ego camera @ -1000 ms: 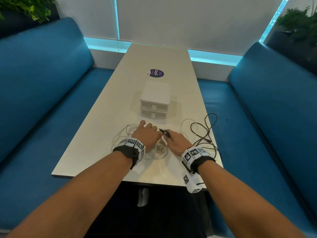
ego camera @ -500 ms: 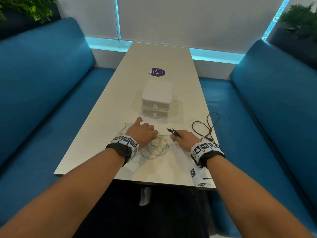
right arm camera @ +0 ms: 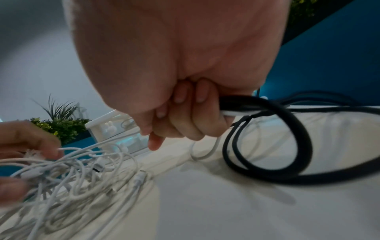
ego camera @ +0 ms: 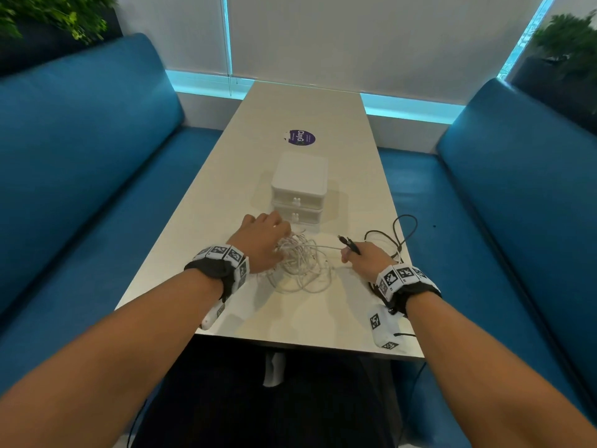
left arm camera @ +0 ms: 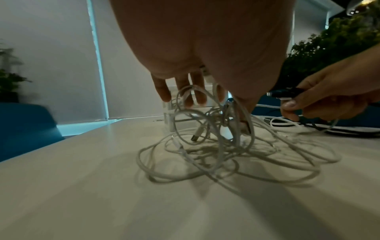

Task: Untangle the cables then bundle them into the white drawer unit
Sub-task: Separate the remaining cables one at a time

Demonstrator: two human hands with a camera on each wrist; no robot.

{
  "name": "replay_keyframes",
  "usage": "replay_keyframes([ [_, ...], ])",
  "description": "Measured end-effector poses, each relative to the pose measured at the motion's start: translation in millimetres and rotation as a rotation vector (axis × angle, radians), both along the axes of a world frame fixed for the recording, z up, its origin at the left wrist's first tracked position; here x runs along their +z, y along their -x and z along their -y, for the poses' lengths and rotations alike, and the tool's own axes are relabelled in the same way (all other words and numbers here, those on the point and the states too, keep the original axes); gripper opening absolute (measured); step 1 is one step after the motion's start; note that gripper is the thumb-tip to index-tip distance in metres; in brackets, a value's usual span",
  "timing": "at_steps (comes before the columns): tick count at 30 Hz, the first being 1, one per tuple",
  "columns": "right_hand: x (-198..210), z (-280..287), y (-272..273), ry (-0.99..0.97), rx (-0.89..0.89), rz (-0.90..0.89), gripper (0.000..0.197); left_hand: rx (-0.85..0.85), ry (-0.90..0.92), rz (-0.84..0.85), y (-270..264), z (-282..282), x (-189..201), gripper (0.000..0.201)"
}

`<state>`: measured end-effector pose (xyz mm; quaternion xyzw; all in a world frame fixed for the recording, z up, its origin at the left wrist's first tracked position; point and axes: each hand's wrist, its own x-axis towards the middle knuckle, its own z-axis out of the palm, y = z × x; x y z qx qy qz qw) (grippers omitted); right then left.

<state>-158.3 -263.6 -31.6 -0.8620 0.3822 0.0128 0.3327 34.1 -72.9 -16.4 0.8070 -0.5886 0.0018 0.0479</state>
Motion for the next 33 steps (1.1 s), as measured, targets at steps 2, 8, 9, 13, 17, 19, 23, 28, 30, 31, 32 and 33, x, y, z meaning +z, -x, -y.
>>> replay_keyframes([
  [2, 1.3, -1.8, -2.3, -0.001, 0.011, -0.005, 0.027, 0.009, -0.016, -0.002, -1.7, -0.4, 1.6, 0.022],
  [8, 3.1, -9.2, -7.6, 0.03, -0.003, 0.003, 0.022, 0.047, -0.065, -0.067, -0.6, 6.0, 8.8, 0.023],
  [9, 3.1, -8.6, -7.5, 0.036, -0.004, -0.002, 0.022, 0.05, -0.061, -0.076, -0.8, 6.0, 10.9, 0.02],
  [13, 0.4, -4.7, -5.0, 0.046, -0.032, -0.026, 0.02, 0.067, -0.048, -0.125, -7.0, 1.2, 16.1, 0.021],
  [17, -2.2, -5.7, -5.0, 0.07, -0.023, -0.06, 0.024, 0.075, -0.102, -0.151, -8.9, -0.8, 20.2, 0.016],
  [19, -3.1, -5.6, -5.7, 0.079, -0.026, -0.07, 0.022, 0.082, -0.13, -0.18, -5.7, -1.5, 26.5, 0.026],
  [23, -3.3, -4.0, -3.2, 0.092, -0.032, -0.078, 0.026, 0.12, -0.184, -0.234, -5.5, -4.2, 36.3, 0.045],
  [28, 1.1, -8.0, -2.0, 0.068, -0.013, -0.047, 0.021, 0.145, -0.286, -0.203, -5.9, -1.1, 36.1, 0.044],
  [30, 4.3, -11.4, -2.5, 0.053, 0.005, -0.021, 0.02, 0.133, -0.335, -0.087, 0.7, 4.2, 39.6, 0.029],
  [31, 5.1, -12.8, -3.2, 0.058, 0.021, -0.012, 0.02, 0.119, -0.344, -0.02, 4.6, 8.5, 41.0, 0.03],
  [32, 5.4, -14.6, -3.9, 0.066, 0.039, -0.006, 0.02, 0.103, -0.322, 0.015, 10.9, 13.0, 43.7, 0.037],
  [33, 5.6, -16.3, -4.5, 0.074, 0.056, -0.002, 0.021, 0.085, -0.275, 0.016, 18.1, 18.6, 47.0, 0.043],
])
